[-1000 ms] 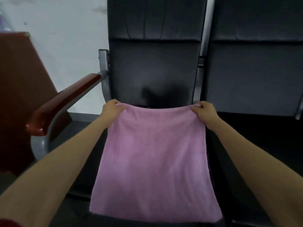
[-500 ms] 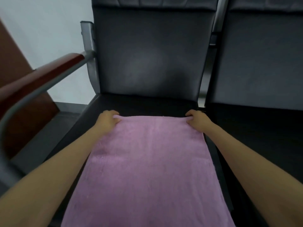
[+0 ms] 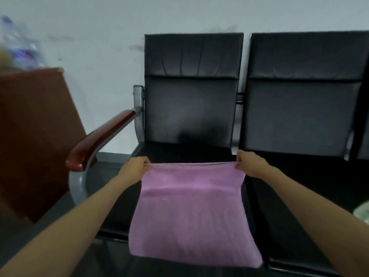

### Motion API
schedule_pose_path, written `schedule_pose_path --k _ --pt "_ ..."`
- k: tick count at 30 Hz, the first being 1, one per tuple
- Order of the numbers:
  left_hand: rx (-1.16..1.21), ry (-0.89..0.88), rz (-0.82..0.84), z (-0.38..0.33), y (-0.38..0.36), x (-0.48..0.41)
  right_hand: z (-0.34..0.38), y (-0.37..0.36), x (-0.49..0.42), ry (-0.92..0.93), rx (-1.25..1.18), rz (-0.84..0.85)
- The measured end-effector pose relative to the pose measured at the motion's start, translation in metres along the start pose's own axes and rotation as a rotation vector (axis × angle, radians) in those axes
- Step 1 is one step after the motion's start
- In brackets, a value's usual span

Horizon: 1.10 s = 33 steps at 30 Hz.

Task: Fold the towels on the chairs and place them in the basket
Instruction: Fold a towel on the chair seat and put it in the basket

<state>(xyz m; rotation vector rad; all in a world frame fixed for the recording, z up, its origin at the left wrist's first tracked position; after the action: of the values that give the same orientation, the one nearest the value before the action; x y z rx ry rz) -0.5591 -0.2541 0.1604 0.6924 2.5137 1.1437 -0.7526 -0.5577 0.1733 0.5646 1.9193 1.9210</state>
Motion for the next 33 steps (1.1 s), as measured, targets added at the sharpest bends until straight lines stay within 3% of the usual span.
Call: schedule_pose_path --k 7,12,14,18,22,25,29,33 --pt "0.013 -0.169 -0.366 -0.090 0.114 0.076 -0.003 0.149 0.097 -0.041 -0.099 -0.439" --pt "0.319 -0.392 -0.672 -0.147 0.185 0.144 -0.002 0.237 0.168 -0.050 -0.222 -0.739" --pt "0.359 -0.460 -0.657 -0.160 0.193 0.163 -0.004 0.249 0.182 0.001 -0.262 -0.734" --pt "0.074 -0.566 -0.575 -0.164 0.192 0.185 0.002 0.249 0.207 0.262 -0.340 -0.730" --pt "0.028 -0.634 -0.541 -0.152 0.191 0.189 -0.001 0.243 0.226 0.405 -0.296 -0.836" --pt "-0.137 -0.597 -0.542 -0.152 0.184 0.173 -0.006 0.226 0.209 0.329 -0.129 -0.785" --pt "-0.376 -0.380 -0.442 -0.154 0.154 0.137 -0.004 0.190 0.166 0.136 0.038 -0.569" --pt "-0.373 -0.211 -0.379 -0.153 0.135 0.111 -0.002 0.176 0.132 0.026 0.055 -0.459"
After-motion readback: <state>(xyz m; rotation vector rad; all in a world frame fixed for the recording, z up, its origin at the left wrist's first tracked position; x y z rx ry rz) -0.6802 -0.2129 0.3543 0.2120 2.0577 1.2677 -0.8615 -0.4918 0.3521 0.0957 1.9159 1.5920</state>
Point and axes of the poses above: each hand's wrist, its own x-axis away from the middle knuckle, its own y-axis out of the back of the hand, z = x × y, the point moved 8 cm from there along -x, towards the middle knuckle, and after that the axes turned 14 degrees about x, right-handed, at the moved point
